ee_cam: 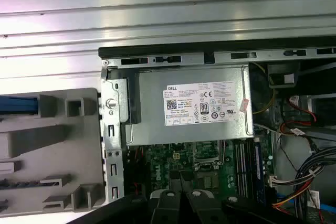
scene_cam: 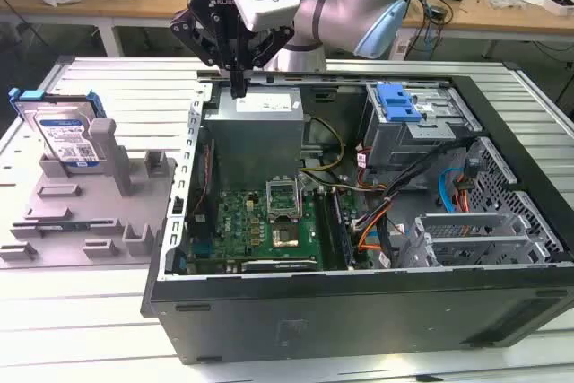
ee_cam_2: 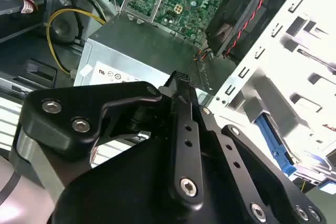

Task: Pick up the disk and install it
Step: 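Reach for the disk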

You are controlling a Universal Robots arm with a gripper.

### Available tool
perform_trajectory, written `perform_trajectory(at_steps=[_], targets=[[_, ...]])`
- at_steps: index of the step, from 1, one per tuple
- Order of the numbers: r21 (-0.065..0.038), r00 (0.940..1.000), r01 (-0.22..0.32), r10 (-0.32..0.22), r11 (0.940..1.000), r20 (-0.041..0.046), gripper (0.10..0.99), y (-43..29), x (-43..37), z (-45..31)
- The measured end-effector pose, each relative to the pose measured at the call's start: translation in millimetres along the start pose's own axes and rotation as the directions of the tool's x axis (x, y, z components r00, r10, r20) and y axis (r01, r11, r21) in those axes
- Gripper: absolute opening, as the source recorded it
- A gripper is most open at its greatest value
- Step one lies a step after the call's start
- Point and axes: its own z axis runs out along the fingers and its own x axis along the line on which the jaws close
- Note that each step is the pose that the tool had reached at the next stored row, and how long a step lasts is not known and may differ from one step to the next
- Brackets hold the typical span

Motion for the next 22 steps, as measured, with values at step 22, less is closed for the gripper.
perform_trajectory(at_steps=[22], targets=[[0.001,1.0000,-0.001,0.001,1.0000,-0.0079,0.106,16.9,77.9,1.0]])
